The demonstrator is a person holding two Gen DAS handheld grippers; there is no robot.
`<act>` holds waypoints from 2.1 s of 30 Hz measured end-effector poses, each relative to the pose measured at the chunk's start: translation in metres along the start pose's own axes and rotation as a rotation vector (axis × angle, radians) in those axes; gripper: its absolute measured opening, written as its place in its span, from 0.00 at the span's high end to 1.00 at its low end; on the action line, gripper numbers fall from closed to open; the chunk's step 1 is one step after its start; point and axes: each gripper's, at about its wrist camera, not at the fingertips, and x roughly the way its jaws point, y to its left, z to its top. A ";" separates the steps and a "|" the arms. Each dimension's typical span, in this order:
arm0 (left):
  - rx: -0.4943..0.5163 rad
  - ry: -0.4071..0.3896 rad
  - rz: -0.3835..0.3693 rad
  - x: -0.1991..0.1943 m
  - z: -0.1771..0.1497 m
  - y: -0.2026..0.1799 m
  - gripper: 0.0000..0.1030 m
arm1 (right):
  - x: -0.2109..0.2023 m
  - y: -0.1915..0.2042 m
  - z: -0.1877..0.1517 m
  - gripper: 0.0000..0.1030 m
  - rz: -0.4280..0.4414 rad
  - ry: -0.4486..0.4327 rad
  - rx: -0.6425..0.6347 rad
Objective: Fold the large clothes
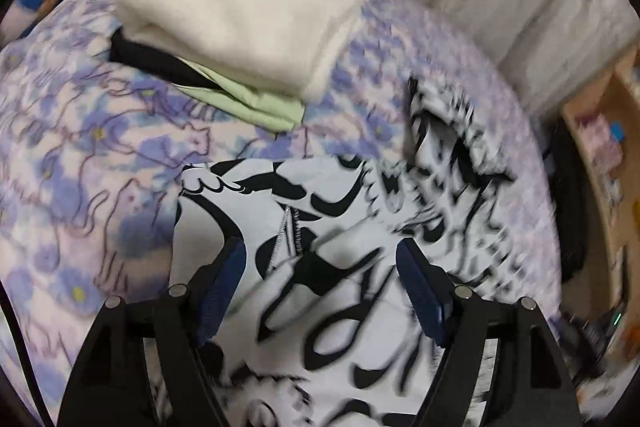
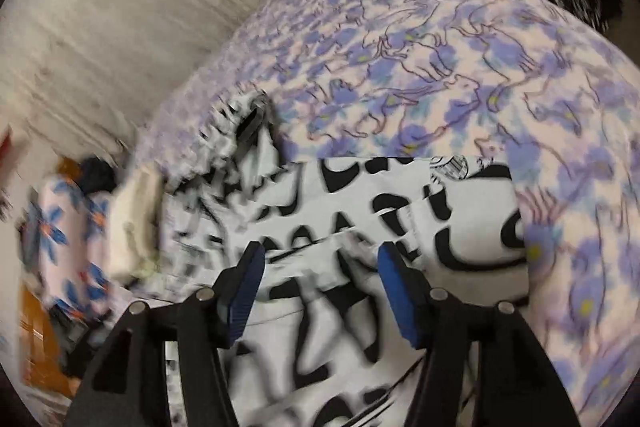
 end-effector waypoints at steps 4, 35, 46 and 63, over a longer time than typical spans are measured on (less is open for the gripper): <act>0.150 0.069 0.009 0.030 -0.004 -0.004 0.27 | 0.038 -0.014 0.001 0.43 -0.020 0.107 -0.084; 0.357 -0.227 0.256 0.015 0.014 -0.063 0.94 | 0.019 0.028 0.020 0.89 -0.152 -0.156 -0.220; 0.333 -0.153 0.342 0.114 0.005 -0.035 0.91 | 0.112 0.004 0.017 0.84 -0.282 -0.008 -0.165; 0.323 -0.180 0.096 0.045 -0.027 -0.083 0.89 | 0.064 0.145 -0.047 0.42 -0.356 -0.196 -0.348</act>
